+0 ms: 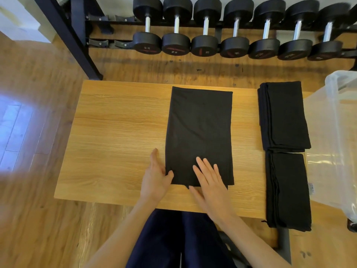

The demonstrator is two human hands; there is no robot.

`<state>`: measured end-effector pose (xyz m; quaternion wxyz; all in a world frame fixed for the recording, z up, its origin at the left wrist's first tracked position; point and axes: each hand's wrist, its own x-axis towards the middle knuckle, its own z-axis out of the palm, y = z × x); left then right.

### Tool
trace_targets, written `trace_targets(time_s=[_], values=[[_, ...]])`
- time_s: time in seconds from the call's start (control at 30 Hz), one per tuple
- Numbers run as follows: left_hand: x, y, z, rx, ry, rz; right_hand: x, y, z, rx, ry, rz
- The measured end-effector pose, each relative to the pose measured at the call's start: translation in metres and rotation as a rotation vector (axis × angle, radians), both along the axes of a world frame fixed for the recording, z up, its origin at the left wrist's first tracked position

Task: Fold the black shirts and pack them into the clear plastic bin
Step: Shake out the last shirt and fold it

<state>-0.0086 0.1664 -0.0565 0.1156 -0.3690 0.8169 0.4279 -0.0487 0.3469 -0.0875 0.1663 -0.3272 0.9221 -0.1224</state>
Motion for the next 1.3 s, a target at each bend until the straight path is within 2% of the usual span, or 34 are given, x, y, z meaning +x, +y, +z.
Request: trace_targets(time_s=[0.13,0.3,0.43,0.57,0.63,0.7,0.77,0.83,0.93,1.07,1.2,1.3], values=[[-0.005,-0.005,0.009,0.074,-0.01,0.03,0.007,-0.02,0.001,-0.043,-0.022,0.069],[-0.005,-0.014,0.017,0.213,0.146,0.09,0.002,-0.027,0.001,-0.094,0.043,0.038],[-0.003,-0.023,0.016,0.165,0.248,-0.092,-0.011,-0.009,-0.002,-0.115,0.111,-0.071],[-0.006,-0.034,0.016,0.207,0.174,-0.174,-0.025,0.021,0.001,-0.158,0.13,-0.109],[-0.007,-0.042,0.016,0.227,0.093,-0.268,-0.031,0.034,0.004,-0.176,0.056,-0.11],[-0.005,-0.051,0.012,0.192,0.059,-0.449,-0.038,0.043,0.008,-0.187,-0.028,-0.086],[-0.003,-0.056,0.005,0.084,0.085,-0.586,-0.045,0.045,0.017,-0.196,-0.106,-0.073],[-0.003,-0.057,0.0,-0.017,0.119,-0.618,-0.057,0.043,0.028,-0.208,-0.205,-0.13],[-0.01,-0.06,-0.005,-0.031,0.181,-0.596,-0.079,0.035,0.042,-0.262,-0.32,-0.228],[-0.037,-0.067,0.009,0.001,0.198,-0.551,-0.111,0.024,0.052,-0.436,-0.502,-0.374],[-0.071,-0.068,0.021,0.26,0.201,-0.283,-0.141,0.011,0.05,-0.563,-0.635,-0.546],[-0.087,-0.067,0.008,0.257,0.171,-0.182,-0.153,0.001,0.038,-0.541,-0.6,-0.62]])
